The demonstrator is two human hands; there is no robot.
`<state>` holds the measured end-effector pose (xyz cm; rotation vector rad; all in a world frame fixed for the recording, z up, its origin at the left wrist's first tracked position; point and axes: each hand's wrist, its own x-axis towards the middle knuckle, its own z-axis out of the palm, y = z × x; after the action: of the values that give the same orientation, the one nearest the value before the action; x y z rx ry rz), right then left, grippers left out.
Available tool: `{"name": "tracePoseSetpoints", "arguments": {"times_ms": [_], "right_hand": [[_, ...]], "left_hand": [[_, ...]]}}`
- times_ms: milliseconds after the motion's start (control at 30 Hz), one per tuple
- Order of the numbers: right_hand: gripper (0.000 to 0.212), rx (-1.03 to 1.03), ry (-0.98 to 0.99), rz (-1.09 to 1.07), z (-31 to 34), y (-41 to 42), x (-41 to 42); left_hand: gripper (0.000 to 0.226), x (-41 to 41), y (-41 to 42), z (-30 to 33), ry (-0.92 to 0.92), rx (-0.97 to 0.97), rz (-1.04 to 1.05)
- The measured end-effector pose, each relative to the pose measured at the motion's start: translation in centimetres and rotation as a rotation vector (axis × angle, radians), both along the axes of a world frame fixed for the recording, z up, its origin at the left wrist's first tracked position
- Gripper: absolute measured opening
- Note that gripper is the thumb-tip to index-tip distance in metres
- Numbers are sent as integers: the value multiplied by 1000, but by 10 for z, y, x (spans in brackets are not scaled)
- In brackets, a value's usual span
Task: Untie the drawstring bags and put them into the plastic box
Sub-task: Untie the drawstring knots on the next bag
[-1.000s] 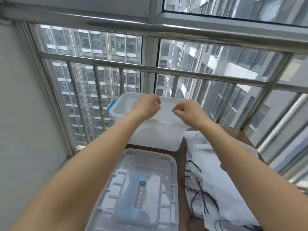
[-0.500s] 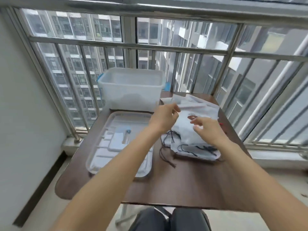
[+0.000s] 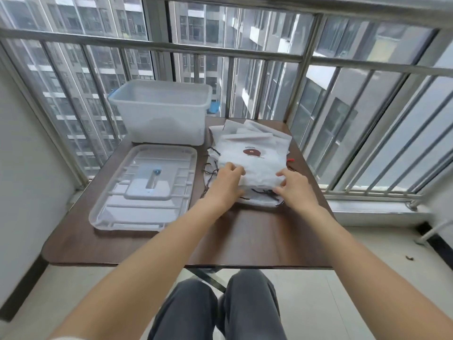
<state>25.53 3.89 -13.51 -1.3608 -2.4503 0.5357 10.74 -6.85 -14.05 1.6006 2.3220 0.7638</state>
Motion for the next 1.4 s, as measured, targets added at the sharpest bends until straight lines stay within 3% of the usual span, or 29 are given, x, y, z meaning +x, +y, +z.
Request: {"name": "tracePoseSetpoints", "arguments": {"times_ms": [133,267,367,433,567,633,767,833,1067,1167,1267,1333,1400], "right_hand": [[38,25,-72,1,-6,-1,0],[24,84,50,38,-2,1,0],[33,74,171,76,6,3,0],[51,13,198,85,10,1,-1],[83,-319,200,154,15,-7,-2],[75,-328,259,144,17,-11,-3],[25,-173,469,22,25,-15,-10],[14,-204,589,5,26,-13,-13],[18,-492,866,-21,34,-17,-9],[3,-517,887,-102,30,-19,-8],[15,-557,907,-145,28,-18,-10],[16,-615,957,-163,31,-18,-10],[13,-711,1007,-165,35,-18,-6]], "left_hand": [[23,1,-3,2,153,64,76],[14,-3,-5,13,312,232,149],[12,-10,-8,22,259,390,235],[14,-14,-8,26,178,381,283],[15,-16,-9,29,-100,328,320],[14,-15,-10,33,-213,328,334],[13,-14,-10,41,-371,375,311],[8,-16,-12,41,-409,387,307],[33,-36,-28,46,-483,371,395],[30,-38,-33,44,-386,233,448],[34,-41,-35,41,-304,170,442],[35,-44,-37,41,-380,185,413],[31,-46,-39,41,-637,227,356]]}}
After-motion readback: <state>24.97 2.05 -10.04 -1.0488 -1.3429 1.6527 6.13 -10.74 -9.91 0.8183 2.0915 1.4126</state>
